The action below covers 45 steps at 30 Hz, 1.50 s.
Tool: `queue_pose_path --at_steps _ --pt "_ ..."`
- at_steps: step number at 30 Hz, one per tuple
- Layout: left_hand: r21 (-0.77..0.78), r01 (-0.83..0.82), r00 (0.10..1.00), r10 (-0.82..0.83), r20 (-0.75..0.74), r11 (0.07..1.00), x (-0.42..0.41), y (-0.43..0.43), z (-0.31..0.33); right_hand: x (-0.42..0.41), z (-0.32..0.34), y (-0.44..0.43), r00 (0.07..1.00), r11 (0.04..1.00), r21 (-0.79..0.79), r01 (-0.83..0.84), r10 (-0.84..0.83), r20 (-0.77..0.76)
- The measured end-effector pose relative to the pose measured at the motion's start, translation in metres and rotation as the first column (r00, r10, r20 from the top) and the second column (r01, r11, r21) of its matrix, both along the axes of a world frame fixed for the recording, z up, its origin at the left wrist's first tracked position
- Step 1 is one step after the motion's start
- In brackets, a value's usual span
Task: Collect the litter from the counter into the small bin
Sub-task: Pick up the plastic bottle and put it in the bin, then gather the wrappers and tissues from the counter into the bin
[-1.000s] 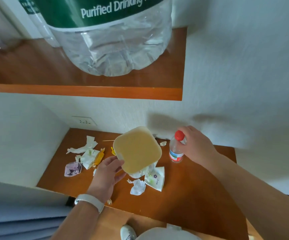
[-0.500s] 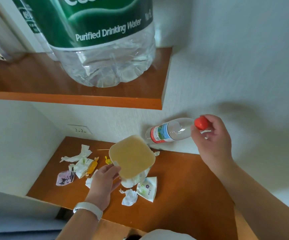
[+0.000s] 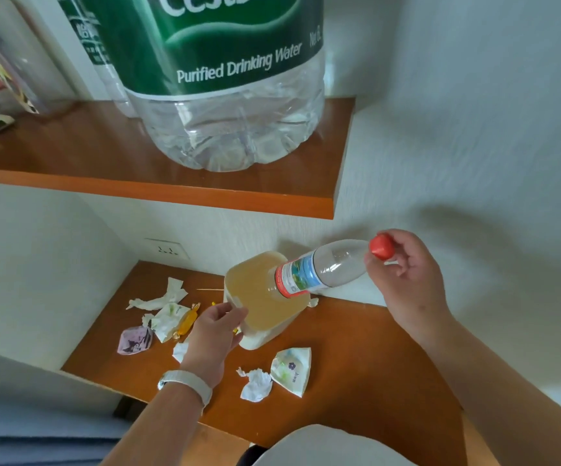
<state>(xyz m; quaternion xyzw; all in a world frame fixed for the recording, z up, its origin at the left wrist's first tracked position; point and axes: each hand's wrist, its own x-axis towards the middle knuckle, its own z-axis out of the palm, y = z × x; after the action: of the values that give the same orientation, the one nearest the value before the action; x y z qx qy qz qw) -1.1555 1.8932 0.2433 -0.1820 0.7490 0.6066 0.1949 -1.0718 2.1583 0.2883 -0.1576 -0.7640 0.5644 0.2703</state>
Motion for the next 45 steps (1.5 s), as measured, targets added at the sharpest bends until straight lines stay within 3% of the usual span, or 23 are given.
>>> queue_pose_path --at_steps 12,22,32,40,43,45 --pt "0.003 0.089 0.993 -0.088 -0.077 0.996 -0.004 0.01 0.001 -0.025 -0.046 -0.032 0.946 0.942 0.224 -0.251 0.19 0.263" --pt "-0.004 0.124 0.983 -0.124 -0.134 0.992 -0.011 -0.004 -0.001 -0.045 -0.05 -0.051 0.945 0.825 0.489 -0.284 0.155 0.289" --pt "0.023 0.073 0.993 -0.071 -0.096 0.997 -0.024 -0.035 0.006 -0.067 -0.048 -0.083 0.925 0.816 0.479 -0.324 0.167 0.342" --pt "0.022 0.001 0.999 0.0 -0.036 1.0 -0.031 -0.077 0.001 -0.073 -0.06 -0.102 0.875 0.864 0.283 -0.417 0.298 0.381" --pt "0.049 -0.061 0.998 0.061 0.001 0.997 -0.033 -0.093 0.002 -0.062 -0.083 -0.099 0.8 0.847 0.199 -0.493 0.351 0.487" --pt "0.04 -0.099 0.995 0.098 0.026 0.994 -0.034 -0.103 0.004 -0.055 -0.107 -0.098 0.704 0.786 0.216 -0.58 0.349 0.618"
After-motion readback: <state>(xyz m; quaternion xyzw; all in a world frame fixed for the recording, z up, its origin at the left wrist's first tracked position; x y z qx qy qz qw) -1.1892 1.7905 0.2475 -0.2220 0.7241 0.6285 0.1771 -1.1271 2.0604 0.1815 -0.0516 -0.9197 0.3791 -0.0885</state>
